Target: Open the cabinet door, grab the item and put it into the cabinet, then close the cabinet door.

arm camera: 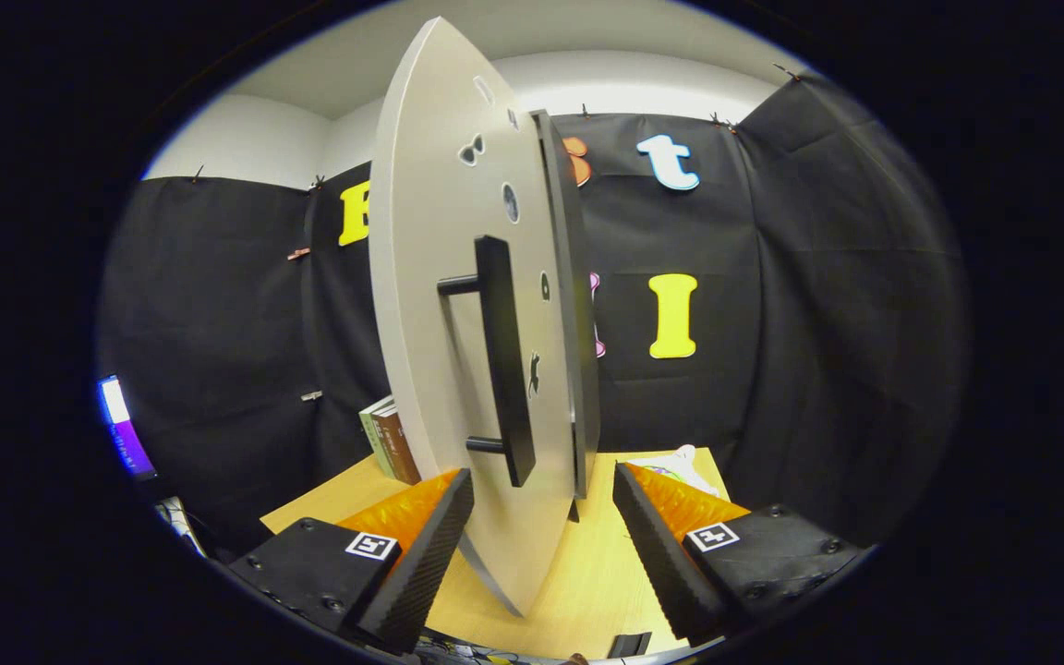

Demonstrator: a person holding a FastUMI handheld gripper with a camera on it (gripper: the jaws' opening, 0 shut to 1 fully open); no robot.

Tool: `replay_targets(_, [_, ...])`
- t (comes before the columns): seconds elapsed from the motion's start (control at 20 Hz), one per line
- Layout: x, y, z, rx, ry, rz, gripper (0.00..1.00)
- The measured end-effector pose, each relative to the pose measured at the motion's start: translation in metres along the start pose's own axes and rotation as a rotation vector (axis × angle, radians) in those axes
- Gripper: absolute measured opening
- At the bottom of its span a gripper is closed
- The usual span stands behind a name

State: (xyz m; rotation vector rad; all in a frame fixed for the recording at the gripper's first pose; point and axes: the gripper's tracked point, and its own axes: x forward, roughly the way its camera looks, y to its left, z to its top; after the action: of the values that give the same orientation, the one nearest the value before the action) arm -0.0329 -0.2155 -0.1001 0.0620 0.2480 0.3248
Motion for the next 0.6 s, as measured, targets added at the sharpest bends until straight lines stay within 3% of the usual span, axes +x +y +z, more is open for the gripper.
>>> replay_targets(0.25, [0.006,0.010,-0.001,-0.017,0.003,-0.029,0.98])
replay_targets(0.6, [0.026,0.068,-0.009,0.010,0.007,-0.071,0.98])
